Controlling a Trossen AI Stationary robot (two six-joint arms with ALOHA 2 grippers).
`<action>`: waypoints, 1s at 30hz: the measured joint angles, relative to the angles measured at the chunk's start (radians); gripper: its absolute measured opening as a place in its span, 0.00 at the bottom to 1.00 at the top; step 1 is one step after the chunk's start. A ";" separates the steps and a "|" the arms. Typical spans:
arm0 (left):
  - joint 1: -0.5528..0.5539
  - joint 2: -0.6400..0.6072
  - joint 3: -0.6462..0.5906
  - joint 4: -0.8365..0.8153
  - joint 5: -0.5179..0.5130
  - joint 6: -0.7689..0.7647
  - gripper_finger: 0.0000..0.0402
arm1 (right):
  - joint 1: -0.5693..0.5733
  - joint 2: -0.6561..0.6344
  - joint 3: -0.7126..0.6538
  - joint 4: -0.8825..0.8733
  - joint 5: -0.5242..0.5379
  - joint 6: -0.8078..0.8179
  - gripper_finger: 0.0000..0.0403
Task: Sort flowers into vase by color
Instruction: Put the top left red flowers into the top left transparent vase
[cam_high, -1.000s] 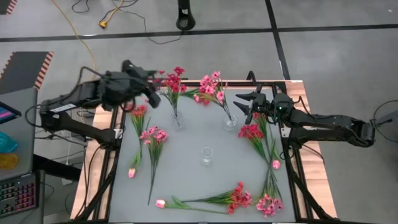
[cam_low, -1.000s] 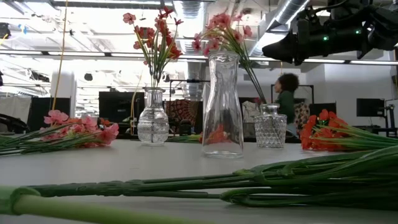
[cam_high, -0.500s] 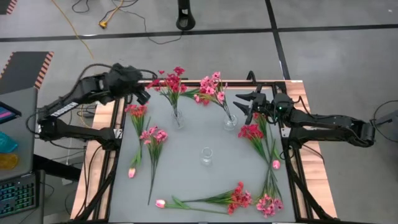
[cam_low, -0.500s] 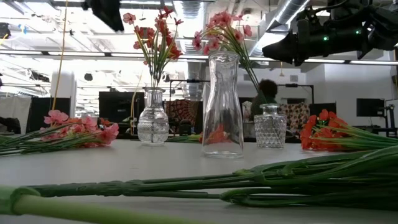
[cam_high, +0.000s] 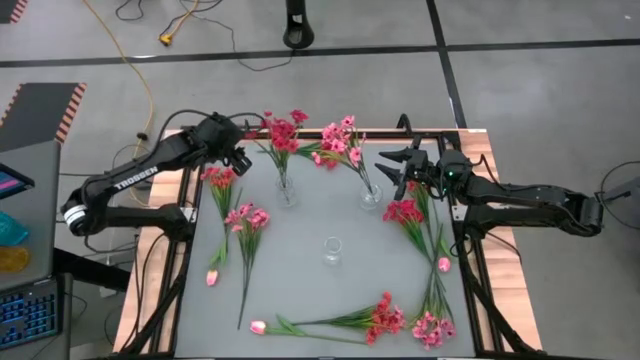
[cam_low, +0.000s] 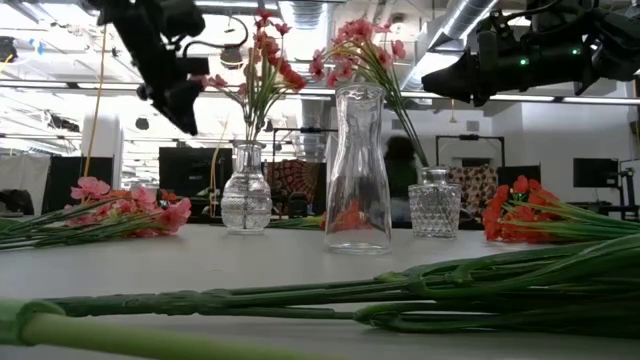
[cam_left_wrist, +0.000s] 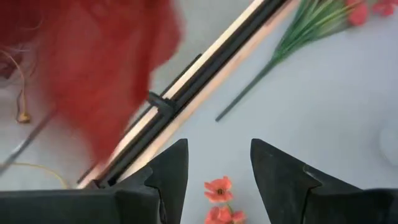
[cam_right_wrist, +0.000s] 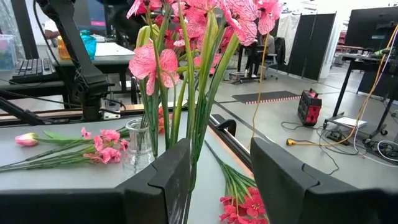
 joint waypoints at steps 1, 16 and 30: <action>0.017 0.000 -0.015 0.014 0.014 0.000 0.40 | 0.000 0.000 0.000 0.000 0.000 0.000 0.48; 0.143 -0.050 -0.046 0.271 0.171 -0.011 0.40 | 0.000 0.000 0.000 -0.001 0.000 -0.002 0.48; 0.281 -0.035 -0.094 0.362 0.299 -0.034 0.40 | 0.000 0.000 0.000 -0.027 0.000 -0.003 0.48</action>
